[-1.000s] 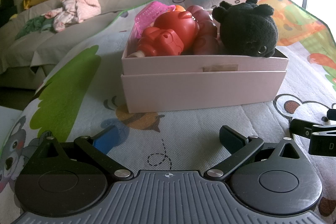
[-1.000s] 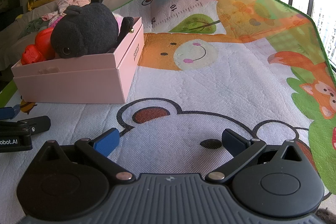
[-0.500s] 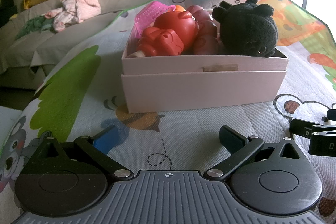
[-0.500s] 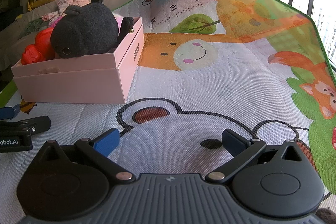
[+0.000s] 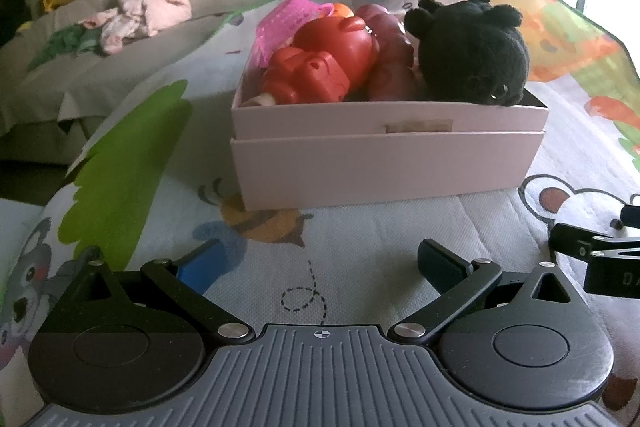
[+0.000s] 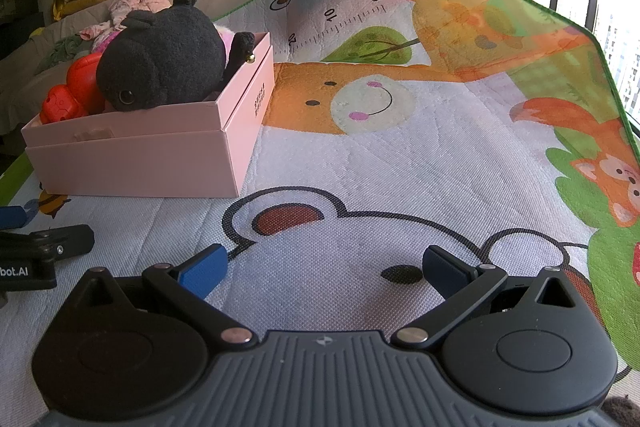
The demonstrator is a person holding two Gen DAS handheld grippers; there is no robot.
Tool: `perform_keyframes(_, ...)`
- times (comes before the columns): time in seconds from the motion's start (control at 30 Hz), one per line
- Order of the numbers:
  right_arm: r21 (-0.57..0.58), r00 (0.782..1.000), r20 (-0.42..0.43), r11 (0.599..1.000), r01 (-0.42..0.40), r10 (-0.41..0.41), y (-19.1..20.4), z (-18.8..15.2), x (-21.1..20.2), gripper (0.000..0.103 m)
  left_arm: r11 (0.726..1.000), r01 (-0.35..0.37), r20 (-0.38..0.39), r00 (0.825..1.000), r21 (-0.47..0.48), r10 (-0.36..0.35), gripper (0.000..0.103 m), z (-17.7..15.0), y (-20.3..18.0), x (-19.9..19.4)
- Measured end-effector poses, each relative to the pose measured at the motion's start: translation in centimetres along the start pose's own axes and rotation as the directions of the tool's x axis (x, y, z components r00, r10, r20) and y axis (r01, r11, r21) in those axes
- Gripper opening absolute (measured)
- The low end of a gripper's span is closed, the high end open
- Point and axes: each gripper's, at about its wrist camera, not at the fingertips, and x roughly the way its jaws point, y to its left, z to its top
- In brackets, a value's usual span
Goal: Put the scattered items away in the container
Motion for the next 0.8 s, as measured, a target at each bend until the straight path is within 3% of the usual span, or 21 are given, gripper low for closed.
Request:
perform_keyframes(0.57,-0.003,1.0,0.0,1.0,0.001,-0.001,-0.01,-0.04,0.01,0.103,1.0,0.002,0.019,1.0,-0.008,-0.002,0.103,0.15,0.29,0.32)
perform_keyframes(0.8,-0.036,0.999,0.001,0.999,-0.036,0.037,-0.28,0.17,0.24,0.103,1.0,0.003,0.02,1.0,-0.007,-0.003,0.103,0.19,0.42,0.44)
